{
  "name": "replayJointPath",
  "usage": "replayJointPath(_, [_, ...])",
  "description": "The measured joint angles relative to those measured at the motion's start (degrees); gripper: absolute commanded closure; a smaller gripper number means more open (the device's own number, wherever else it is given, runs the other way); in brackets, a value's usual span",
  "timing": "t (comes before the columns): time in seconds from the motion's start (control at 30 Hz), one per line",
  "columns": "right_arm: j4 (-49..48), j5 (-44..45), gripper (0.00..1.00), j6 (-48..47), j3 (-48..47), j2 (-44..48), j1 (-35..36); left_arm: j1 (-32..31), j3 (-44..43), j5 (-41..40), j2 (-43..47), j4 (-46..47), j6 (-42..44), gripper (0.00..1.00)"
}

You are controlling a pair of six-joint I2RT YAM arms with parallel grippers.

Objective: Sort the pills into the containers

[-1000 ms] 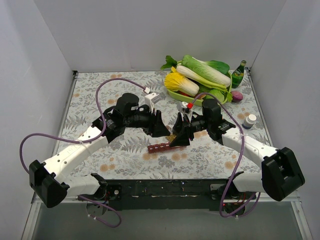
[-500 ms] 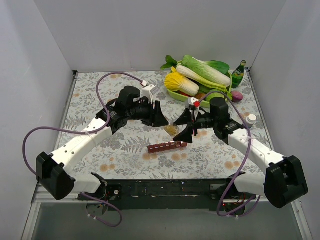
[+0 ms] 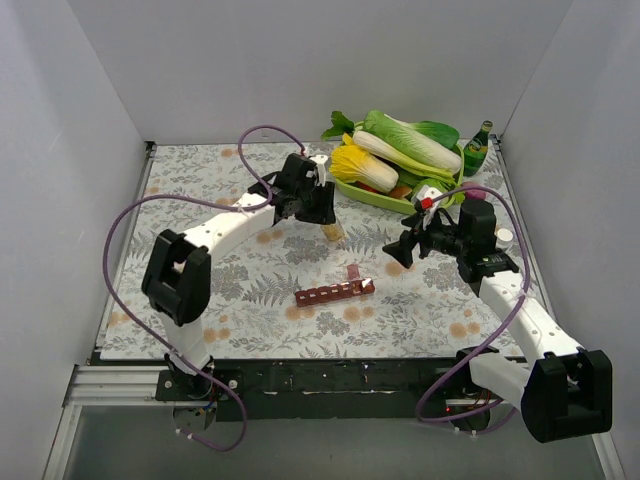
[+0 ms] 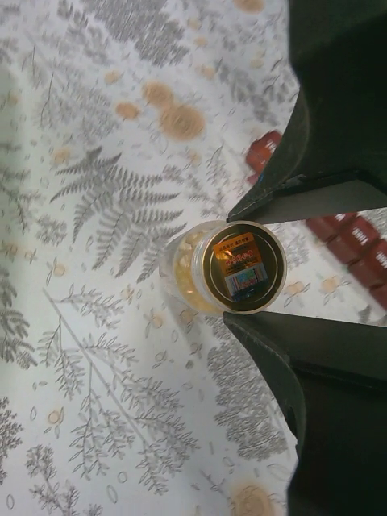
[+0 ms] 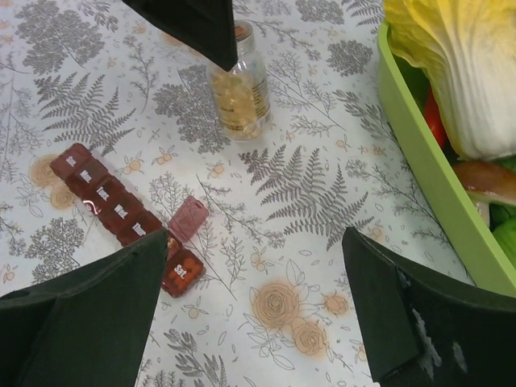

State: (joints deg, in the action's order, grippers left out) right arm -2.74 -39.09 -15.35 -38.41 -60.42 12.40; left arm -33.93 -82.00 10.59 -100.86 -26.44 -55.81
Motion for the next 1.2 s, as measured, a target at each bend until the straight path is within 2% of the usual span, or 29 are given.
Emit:
replayJointPath(0.2, [-0.04, -0.37, 0.05, 0.15, 0.83, 0.07, -3.34, -0.15, -8.7, -6.03, -13.33, 1.25, 1.46, 1.0])
replayJointPath(0.37, [-0.42, -1.2, 0.05, 0.37, 1.11, 0.2, -4.83, -1.75, -18.36, -12.33, -20.37, 1.79, 3.65, 0.99])
replayJointPath(0.4, [-0.37, -1.38, 0.05, 0.42, 1.29, 0.33, -5.03, -2.47, -20.31, -13.79, -21.86, 1.31, 4.33, 0.86])
replayJointPath(0.47, [-0.33, -1.73, 0.05, 0.52, 1.66, 0.48, -5.33, -3.76, -23.69, -15.91, -24.3, 0.59, 5.4, 0.8])
replayJointPath(0.63, [-0.35, -2.43, 0.05, 0.55, 1.73, 0.5, -5.7, -5.57, -28.68, -18.1, -27.26, -1.53, 6.62, 0.39])
replayJointPath(0.7, [-0.33, -2.97, 0.05, 0.35, 1.73, 0.5, -5.7, -5.62, -28.79, -18.21, -27.3, -2.36, 6.78, 0.33])
replayJointPath(0.73, [-0.33, -3.37, 0.05, 0.13, 1.73, 0.5, -5.7, -5.6, -28.79, -18.32, -27.3, -2.78, 6.67, 0.25])
replayJointPath(0.87, [0.09, -5.05, 0.09, -1.07, 1.73, 0.48, -5.7, -5.55, -28.61, -18.67, -26.8, -4.44, 6.56, 0.08])
replayJointPath(0.93, [0.55, -6.43, 0.15, -1.79, 1.7, 0.31, -5.7, -5.44, -26.77, -18.71, -24.83, -4.22, 6.6, 0.04])
replayJointPath(1.03, [4.28, -9.75, 0.23, -4.87, 0.5, -1.73, -5.62, -5.16, -17.99, -18.25, -16.28, -2.69, 7.26, 0.02])
replayJointPath(1.1, [7.5, -11.67, 0.27, -7.56, -1.16, -4.28, -4.98, -4.79, -7.69, -16.5, -6.51, 1.53, 9.07, 0.02])
replayJointPath(1.2, [14.32, -13.86, 0.31, -13.29, -4.9, -9.49, -2.73, -3.8, 10.47, -8.28, 12.11, 9.07, 14.23, 0.02])
